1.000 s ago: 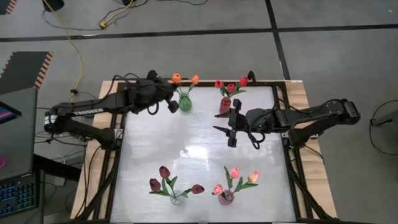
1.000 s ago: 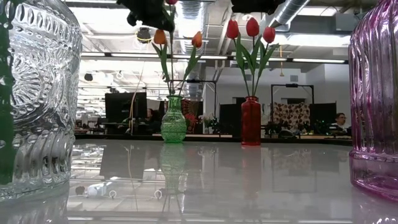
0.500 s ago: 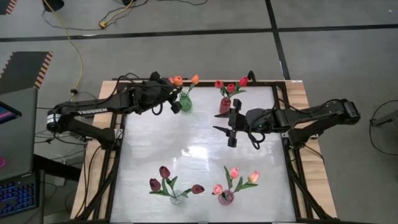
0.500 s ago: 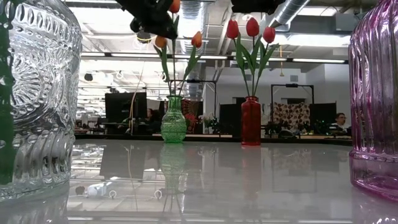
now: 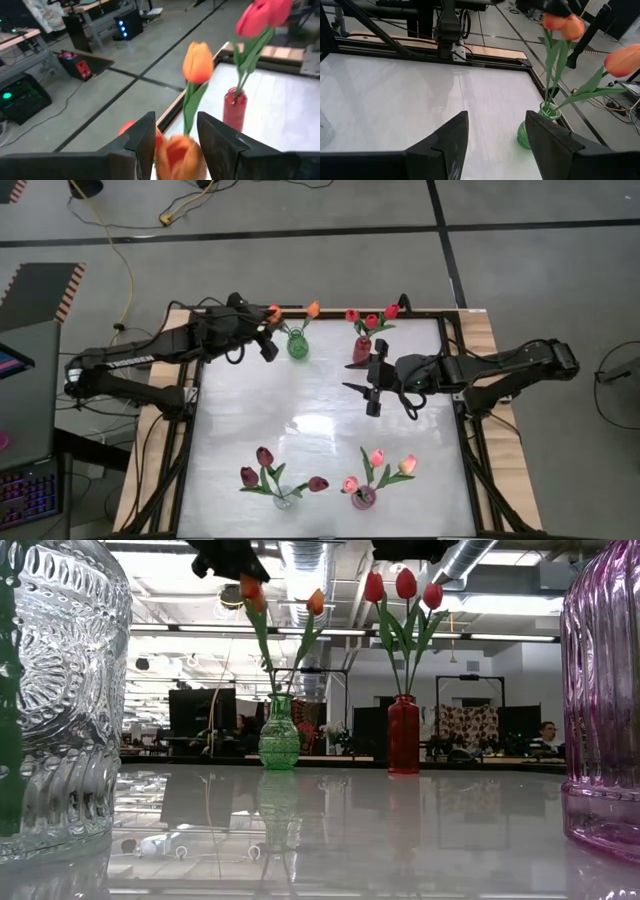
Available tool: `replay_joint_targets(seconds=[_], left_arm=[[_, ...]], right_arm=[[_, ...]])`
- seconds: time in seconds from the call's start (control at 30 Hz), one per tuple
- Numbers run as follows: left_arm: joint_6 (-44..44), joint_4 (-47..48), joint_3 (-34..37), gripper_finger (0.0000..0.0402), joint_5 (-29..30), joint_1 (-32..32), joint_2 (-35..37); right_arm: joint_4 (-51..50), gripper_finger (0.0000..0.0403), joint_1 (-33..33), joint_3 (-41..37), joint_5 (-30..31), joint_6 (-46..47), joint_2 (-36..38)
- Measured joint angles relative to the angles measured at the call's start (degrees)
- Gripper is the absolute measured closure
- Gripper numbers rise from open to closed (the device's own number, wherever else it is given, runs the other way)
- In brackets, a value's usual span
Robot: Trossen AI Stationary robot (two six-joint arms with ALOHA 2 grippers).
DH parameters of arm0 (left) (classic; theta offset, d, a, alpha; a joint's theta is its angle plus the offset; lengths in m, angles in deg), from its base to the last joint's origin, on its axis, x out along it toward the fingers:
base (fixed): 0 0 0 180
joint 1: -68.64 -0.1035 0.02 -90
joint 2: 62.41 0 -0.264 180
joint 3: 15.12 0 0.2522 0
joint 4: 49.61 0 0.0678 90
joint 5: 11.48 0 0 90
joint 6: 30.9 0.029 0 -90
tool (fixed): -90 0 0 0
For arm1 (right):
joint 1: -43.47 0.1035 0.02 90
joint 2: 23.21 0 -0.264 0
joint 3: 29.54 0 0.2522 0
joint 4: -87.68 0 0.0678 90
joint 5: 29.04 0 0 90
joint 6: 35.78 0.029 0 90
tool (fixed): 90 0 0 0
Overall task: Sort flowers into vase by color
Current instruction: Put the orange flower into the green vase, then return to Home Position
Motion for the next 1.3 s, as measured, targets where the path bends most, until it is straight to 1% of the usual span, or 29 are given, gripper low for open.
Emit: replay_joint_targets(seconds=[0.13, 0.3, 0.37, 0.47, 0.7, 0.83, 0.97, 1.1, 1.2, 1.3], left_arm=[[0.00, 0.08, 0.00, 0.0269, -2.28, 0.00, 2.21], [-0.17, 0.14, 0.00, 0.0268, -2.55, 0.00, 3.42], [-0.20, 0.11, 0.00, 0.0262, -2.53, 0.00, 3.54], [-0.09, 0.15, 0.00, 0.0241, -2.53, 0.00, 3.52], [0.03, 0.24, 0.00, 0.0177, -2.34, 0.00, 3.98], [1.23, 0.21, 0.00, 0.0158, -2.24, 0.00, 5.45], [3.28, 0.75, 0.00, 0.0156, -2.36, 0.02, 8.47], [3.04, 3.90, 0.00, 0.0161, -2.37, 0.07, 13.18], [1.99, 8.76, 0.00, 0.0174, -2.56, 0.15, 17.75], [-0.61, 15.19, -0.02, 0.0196, -5.14, 0.17, 22.01]], right_arm=[[0.06, 0.0180, 0.00, 0.00, 0.00, 0.00, 0.00], [0.54, 0.0180, 0.00, 0.00, 0.00, 0.00, 0.00], [0.61, 0.0180, 0.00, 0.00, 0.00, 0.00, 0.00], [0.63, 0.0180, 0.00, 0.00, 0.00, 0.00, 0.02], [0.70, 0.0180, 0.00, 0.00, 0.02, 0.00, 0.02], [0.81, 0.0180, 0.00, 0.00, 0.01, -0.04, 0.33], [0.72, 0.0180, 0.00, 0.04, 0.04, -0.30, 1.60], [-0.39, 0.0186, 0.00, 0.86, 0.04, -0.99, 5.15], [-2.96, 0.0205, 0.00, 1.92, 0.00, -2.26, 9.14], [-5.02, 0.0238, -0.04, 2.40, 0.00, -2.47, 13.38]])
